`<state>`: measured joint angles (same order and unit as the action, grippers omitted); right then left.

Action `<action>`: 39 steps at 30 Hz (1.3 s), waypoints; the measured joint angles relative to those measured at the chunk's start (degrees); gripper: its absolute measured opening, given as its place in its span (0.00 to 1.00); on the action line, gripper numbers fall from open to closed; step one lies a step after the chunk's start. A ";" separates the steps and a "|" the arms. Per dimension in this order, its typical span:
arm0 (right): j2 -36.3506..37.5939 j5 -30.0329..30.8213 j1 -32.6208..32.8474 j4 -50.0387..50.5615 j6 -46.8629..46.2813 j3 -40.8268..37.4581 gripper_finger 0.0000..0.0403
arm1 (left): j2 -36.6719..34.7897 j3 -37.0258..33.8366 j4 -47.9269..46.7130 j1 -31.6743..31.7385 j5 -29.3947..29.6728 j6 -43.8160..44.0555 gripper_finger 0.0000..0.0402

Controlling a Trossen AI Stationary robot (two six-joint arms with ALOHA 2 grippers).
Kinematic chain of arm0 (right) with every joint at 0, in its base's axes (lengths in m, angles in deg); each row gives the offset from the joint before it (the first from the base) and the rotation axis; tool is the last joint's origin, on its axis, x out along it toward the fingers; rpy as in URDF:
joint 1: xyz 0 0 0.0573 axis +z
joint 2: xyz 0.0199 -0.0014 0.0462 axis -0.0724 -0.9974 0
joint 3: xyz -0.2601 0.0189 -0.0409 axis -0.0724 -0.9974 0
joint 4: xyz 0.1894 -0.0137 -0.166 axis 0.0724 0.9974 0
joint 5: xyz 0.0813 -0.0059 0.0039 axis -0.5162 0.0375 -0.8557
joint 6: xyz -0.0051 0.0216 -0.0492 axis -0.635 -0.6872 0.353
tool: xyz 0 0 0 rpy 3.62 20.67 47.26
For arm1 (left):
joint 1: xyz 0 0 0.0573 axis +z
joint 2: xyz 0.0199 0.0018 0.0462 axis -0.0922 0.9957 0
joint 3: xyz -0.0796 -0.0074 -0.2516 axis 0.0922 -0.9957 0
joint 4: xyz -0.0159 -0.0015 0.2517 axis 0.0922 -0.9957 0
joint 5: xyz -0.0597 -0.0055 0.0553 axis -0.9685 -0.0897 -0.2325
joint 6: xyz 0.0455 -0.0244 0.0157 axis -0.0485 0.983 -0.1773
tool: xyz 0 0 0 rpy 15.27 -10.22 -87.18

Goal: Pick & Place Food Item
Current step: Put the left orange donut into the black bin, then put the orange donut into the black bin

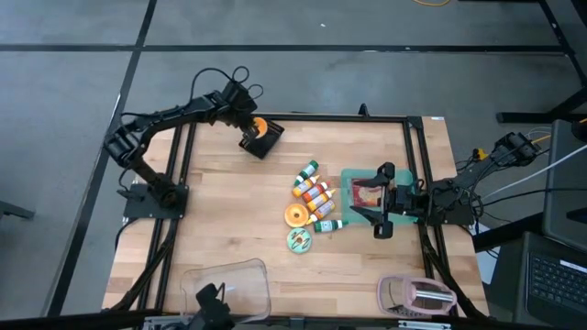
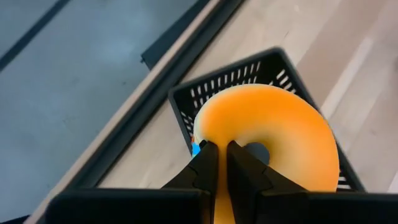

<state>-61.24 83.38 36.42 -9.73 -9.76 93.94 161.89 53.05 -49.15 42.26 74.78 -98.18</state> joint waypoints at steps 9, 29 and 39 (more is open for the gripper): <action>0.00 0.00 0.00 0.00 0.01 0.00 0.73 | 5.03 -0.02 1.69 0.00 0.00 -0.46 0.05; 0.00 -0.01 0.00 0.02 0.07 0.00 0.73 | 5.68 0.17 3.54 -0.02 -2.34 -0.44 0.32; 0.00 0.00 0.00 0.04 0.26 0.00 0.73 | 5.43 0.22 8.71 -2.28 -2.35 -0.58 0.42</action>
<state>-61.24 83.38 36.42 -9.69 -9.50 93.94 167.32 53.27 -40.44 39.98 72.43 -98.76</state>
